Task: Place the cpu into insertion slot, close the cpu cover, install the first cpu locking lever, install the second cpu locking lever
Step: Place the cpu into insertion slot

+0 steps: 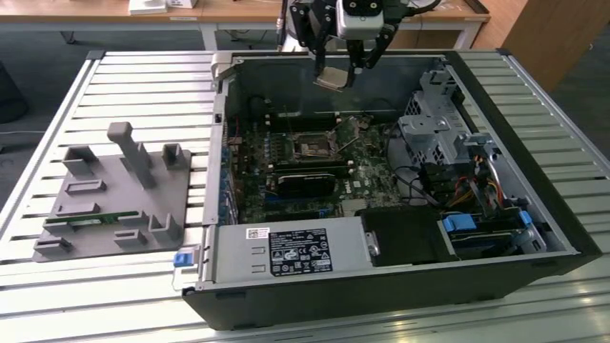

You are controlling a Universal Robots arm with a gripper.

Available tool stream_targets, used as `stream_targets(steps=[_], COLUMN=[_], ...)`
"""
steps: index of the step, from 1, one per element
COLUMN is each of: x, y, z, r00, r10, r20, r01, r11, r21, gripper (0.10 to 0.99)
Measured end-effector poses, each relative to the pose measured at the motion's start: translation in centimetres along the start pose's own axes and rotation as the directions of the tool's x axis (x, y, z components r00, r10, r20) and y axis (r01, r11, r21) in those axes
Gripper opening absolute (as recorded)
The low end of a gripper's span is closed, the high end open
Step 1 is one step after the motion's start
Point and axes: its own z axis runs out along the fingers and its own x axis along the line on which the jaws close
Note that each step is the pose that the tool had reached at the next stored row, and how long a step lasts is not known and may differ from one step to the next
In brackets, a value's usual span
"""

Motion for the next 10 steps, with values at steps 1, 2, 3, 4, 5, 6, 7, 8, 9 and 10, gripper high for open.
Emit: stream_targets(steps=[1, 2, 3, 4, 5, 6, 7, 8, 9, 10], x=[0.00, 0.00, 0.00, 0.00, 0.00, 0.00, 0.00, 0.00, 0.00, 0.00], y=[0.00, 0.00, 0.00, 0.00, 0.00, 0.00, 0.00, 0.00, 0.00, 0.00], z=[0.00, 0.00, 0.00, 0.00, 0.00, 0.00, 0.00, 0.00, 0.00, 0.01], r00=[1.0000, 1.0000, 1.0000, 0.9999, 0.9999, 0.9998, 0.9997, 0.9995, 0.9993, 0.9989], r10=[0.003, 0.006, 0.010, 0.012, 0.016, 0.020, 0.024, 0.030, 0.038, 0.046], r20=[0.0002, 0.0005, 0.0007, 0.0009, 0.0012, 0.0015, 0.0018, 0.0023, 0.0028, 0.0035], r01=[-0.003, -0.006, -0.010, -0.012, -0.016, -0.020, -0.024, -0.030, -0.038, -0.046], r11=[1.0000, 1.0000, 1.0000, 0.9999, 0.9999, 0.9998, 0.9997, 0.9995, 0.9993, 0.9989], r21=[0.000, 0.000, 0.000, 0.000, 0.000, 0.000, 0.000, -0.001, -0.001, -0.001], gripper=[0.537, 0.537, 0.537, 0.537, 0.537, 0.537, 0.537, 0.537, 0.537, 0.537])
